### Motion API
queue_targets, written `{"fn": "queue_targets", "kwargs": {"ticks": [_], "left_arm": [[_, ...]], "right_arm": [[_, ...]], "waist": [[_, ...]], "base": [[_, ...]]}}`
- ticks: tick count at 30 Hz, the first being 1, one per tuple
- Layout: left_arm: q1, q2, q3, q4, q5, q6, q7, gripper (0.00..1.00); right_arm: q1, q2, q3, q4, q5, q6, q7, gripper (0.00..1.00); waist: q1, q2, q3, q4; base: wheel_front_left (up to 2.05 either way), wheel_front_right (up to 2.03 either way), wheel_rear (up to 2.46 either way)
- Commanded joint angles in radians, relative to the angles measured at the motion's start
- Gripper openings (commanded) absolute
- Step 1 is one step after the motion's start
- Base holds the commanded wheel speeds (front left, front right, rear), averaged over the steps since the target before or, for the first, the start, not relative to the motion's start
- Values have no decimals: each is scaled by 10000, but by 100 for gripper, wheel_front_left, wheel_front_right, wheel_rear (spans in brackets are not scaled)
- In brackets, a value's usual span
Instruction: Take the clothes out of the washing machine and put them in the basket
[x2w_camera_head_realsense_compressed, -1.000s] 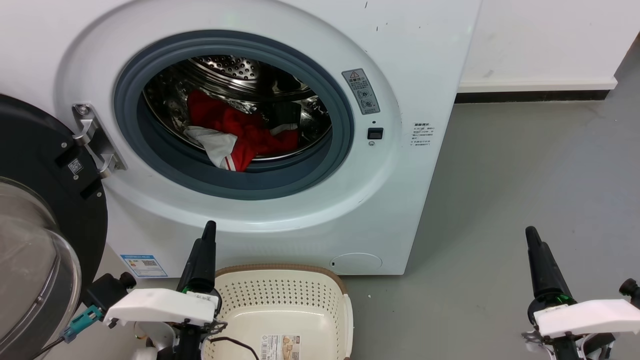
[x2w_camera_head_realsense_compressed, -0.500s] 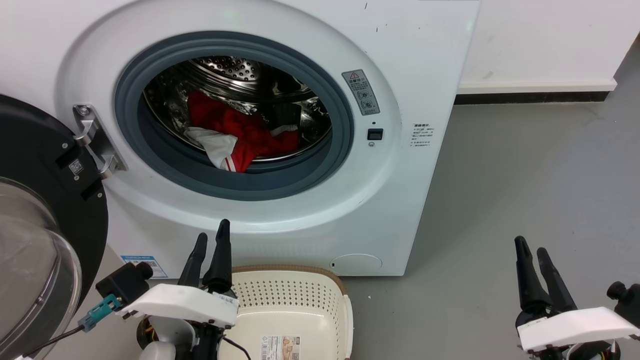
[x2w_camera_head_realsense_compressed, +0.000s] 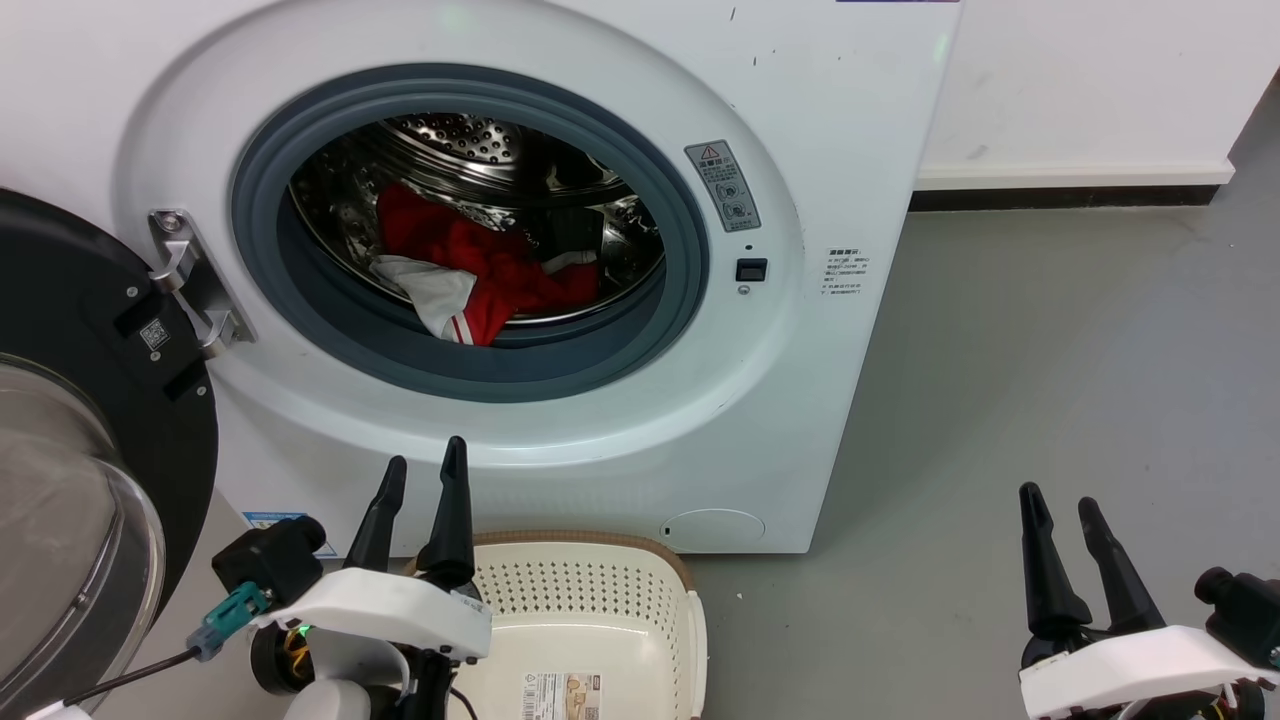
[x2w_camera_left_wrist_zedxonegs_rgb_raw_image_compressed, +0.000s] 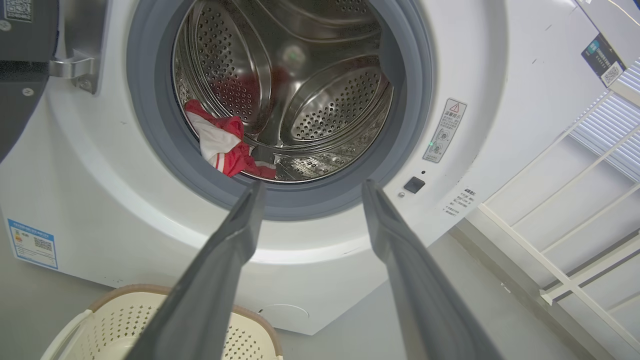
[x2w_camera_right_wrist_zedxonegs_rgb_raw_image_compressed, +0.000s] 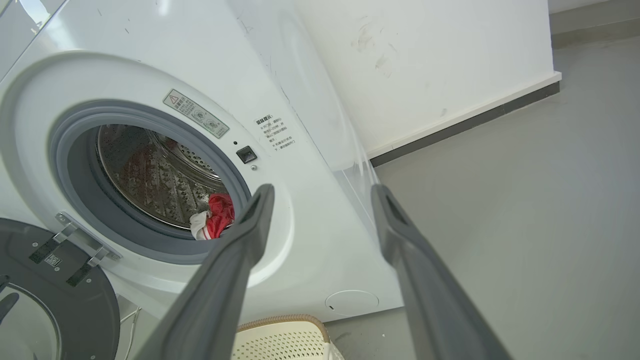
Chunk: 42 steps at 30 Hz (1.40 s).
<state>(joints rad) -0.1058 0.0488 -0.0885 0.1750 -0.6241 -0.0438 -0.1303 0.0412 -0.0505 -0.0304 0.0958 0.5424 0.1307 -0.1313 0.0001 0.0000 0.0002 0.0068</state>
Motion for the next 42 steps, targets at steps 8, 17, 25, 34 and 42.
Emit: {"fn": "queue_targets", "kwargs": {"ticks": [8, 17, 25, 34, 42], "left_arm": [[-147, 22, -100, -11, 1359, 82, -285, 100], [-110, 49, -134, 62, 2401, 161, -519, 100], [-102, 60, -307, 111, 3270, 171, -700, 100], [-39, 68, -564, 200, 4146, 278, -881, 100], [70, 41, -908, 372, 4682, 459, -1045, 100]], "right_arm": [[61, -2, -41, -98, -1148, 0, -255, 100], [156, -1, -28, -146, -2088, 0, -371, 100], [223, 0, -17, -236, -2808, 0, -470, 100], [324, 2, -4, -286, -3577, -1, -572, 100], [405, 4, 6, -301, -4188, -1, -691, 100]], "waist": [[-1, 0, 18, 31], [-1, 0, 29, 42], [-1, 0, 36, 85], [-1, 0, 31, 91], [-1, 0, 6, 96]], "base": [[0, 0, 0], [0, 0, 0], [0, 0, 0], [0, 0, 0], [0, 0, 0]]}}
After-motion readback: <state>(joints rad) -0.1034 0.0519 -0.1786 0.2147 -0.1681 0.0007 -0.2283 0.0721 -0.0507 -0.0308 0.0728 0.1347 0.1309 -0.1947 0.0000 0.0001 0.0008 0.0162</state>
